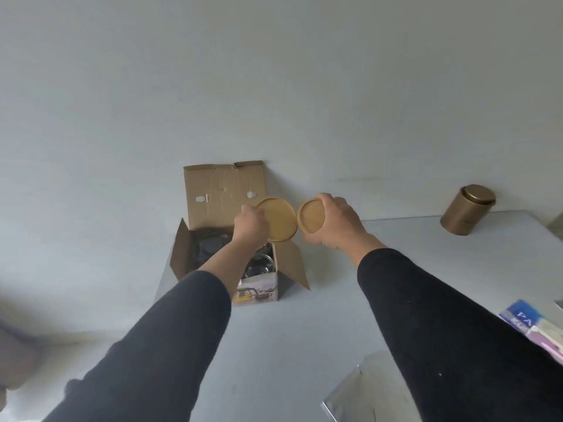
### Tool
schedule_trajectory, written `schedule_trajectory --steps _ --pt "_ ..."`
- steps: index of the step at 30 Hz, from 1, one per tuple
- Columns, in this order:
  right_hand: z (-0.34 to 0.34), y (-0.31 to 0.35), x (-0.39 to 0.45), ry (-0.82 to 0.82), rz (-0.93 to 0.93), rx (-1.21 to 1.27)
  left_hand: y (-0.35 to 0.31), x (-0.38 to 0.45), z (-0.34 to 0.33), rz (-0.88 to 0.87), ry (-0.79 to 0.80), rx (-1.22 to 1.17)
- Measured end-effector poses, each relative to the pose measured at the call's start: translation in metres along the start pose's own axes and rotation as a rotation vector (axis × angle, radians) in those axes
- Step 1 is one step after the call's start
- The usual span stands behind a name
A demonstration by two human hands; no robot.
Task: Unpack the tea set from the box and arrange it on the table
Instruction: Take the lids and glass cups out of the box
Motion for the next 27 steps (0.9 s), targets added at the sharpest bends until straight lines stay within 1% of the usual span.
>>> schedule_trajectory --steps 2,3,8,13,17,21,27 --pt "0.01 -0.027 -0.001 -0.006 -0.053 -0.021 -0.016 0.002 -0.023 0.005 0.021 -0.001" --pt "0.017 -0.046 -0.001 -0.016 -0.087 -0.032 -0.022 0.005 -0.039 0.023 0.03 -0.037" --pt "0.035 -0.14 0.019 -0.02 -0.217 -0.098 -0.041 0.021 -0.134 0.103 0.108 -0.123" --pt "0.025 -0.228 0.065 0.058 -0.247 -0.158 -0.037 0.042 -0.231 0.244 0.144 -0.177" --pt "0.005 -0.287 0.106 0.152 -0.246 -0.176 -0.035 0.064 -0.291 0.314 0.138 -0.151" --pt "-0.018 -0.326 0.14 0.215 -0.226 -0.167 -0.03 0.087 -0.327 0.348 0.119 -0.114" --pt "-0.045 -0.357 0.177 0.247 -0.193 -0.123 -0.021 0.112 -0.349 0.364 0.075 -0.009"
Point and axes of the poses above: each hand's wrist, its own x-axis towards the middle knuckle, its own z-axis out of the back of the hand, y = z × x, the point moved 10 cm from there along x, towards the middle knuckle, and after that the axes turned 6 degrees about -z, right-handed, at the moved point
